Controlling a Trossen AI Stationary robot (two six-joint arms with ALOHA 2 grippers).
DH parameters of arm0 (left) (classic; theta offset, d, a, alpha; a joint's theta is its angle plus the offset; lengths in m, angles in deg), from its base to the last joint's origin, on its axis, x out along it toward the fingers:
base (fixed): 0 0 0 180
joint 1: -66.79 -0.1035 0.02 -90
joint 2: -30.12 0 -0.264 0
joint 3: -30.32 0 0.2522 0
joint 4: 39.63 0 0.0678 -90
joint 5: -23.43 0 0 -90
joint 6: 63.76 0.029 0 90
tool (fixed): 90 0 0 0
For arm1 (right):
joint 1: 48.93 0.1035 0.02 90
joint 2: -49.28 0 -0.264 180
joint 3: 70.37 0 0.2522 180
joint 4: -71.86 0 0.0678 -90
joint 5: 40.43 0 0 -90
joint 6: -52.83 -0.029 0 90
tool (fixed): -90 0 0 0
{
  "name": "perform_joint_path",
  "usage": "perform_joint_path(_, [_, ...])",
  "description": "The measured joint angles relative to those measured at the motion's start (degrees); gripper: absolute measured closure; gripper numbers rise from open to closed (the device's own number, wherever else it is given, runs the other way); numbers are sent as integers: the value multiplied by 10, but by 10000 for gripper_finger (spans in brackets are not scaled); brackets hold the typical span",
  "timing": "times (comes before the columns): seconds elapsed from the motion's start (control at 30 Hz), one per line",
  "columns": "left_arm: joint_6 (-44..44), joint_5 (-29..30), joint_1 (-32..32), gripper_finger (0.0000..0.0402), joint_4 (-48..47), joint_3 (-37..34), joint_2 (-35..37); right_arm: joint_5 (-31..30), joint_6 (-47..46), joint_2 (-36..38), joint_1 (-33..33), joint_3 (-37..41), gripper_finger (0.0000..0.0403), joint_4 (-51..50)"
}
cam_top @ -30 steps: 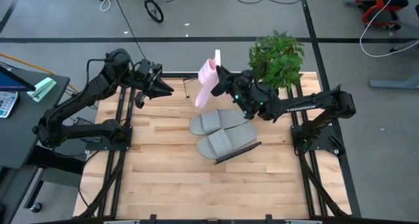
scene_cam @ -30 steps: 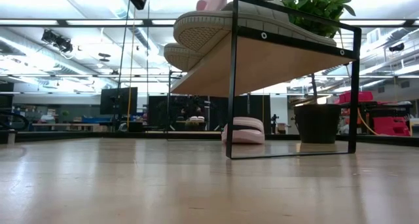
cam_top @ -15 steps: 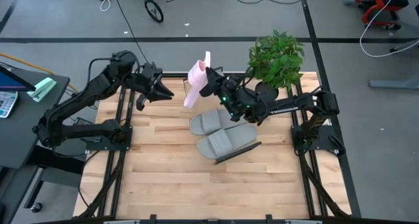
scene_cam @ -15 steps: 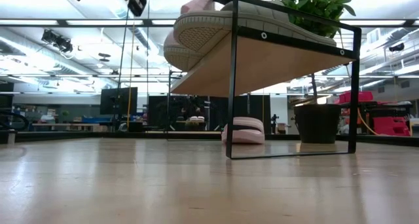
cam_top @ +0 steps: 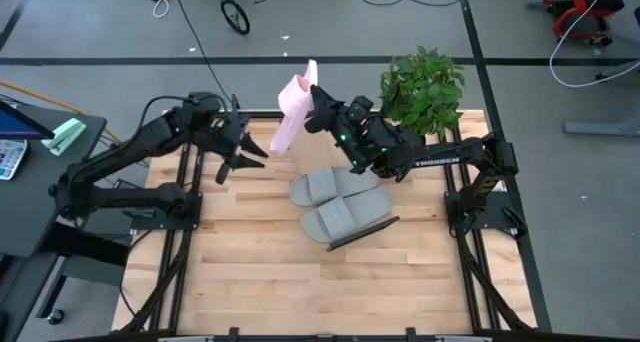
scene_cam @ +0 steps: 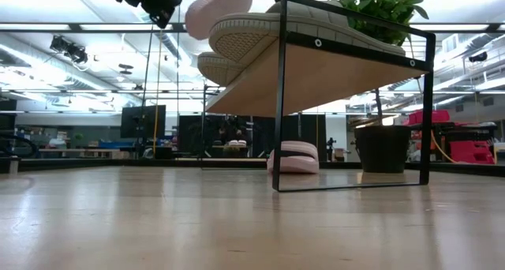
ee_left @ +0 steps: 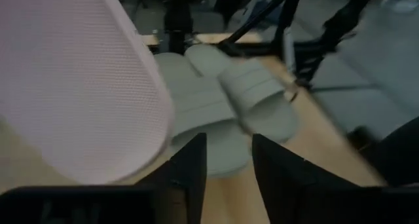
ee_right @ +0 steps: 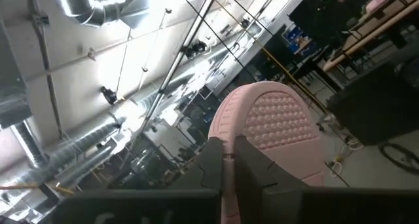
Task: Pick and place slides into the shelf
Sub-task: Put the top pink slipper on the shelf
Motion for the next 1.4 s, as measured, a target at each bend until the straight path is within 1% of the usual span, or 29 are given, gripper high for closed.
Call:
perform_joint_path(0.07, [26, 55, 17, 254, 1, 0, 2, 5, -3, 0, 0, -9, 386, -1])
perform_joint_path(0.13, [48, 129, 33, 239, 1, 0, 2, 7, -7, 0, 0, -18, 386, -9])
perform_joint_path(0.33, [118, 401, 85, 209, 10, 0, 13, 7, -6, 3, -2, -26, 391, -24])
perform_joint_path(0.4, [143, 465, 101, 208, 19, -1, 21, 7, -5, 6, -5, -27, 391, -29])
perform_joint_path(0.43, [154, 486, 108, 209, 27, -1, 27, 8, -5, 9, -6, -27, 391, -30])
perform_joint_path(0.6, [191, 521, 129, 224, 57, -1, 60, 24, -9, 22, -17, -27, 392, -35])
perform_joint_path(0.73, [214, 566, 133, 231, 65, 0, 77, 29, -9, 27, -18, -27, 393, -39])
perform_joint_path(0.83, [216, 584, 132, 232, 63, 0, 85, 34, -12, 28, -18, -27, 393, -41])
perform_joint_path(0.97, [207, 590, 132, 227, 62, 0, 94, 38, -16, 28, -18, -27, 393, -41])
perform_joint_path(1.13, [206, 622, 132, 221, 44, 1, 104, 44, -24, 28, -18, -26, 394, -48])
perform_joint_path(1.27, [192, 623, 132, 216, 29, 1, 107, 44, -25, 28, -18, -26, 397, -44])
perform_joint_path(1.4, [184, 592, 132, 208, 16, 1, 99, 46, -42, 28, -18, -26, 398, -44])
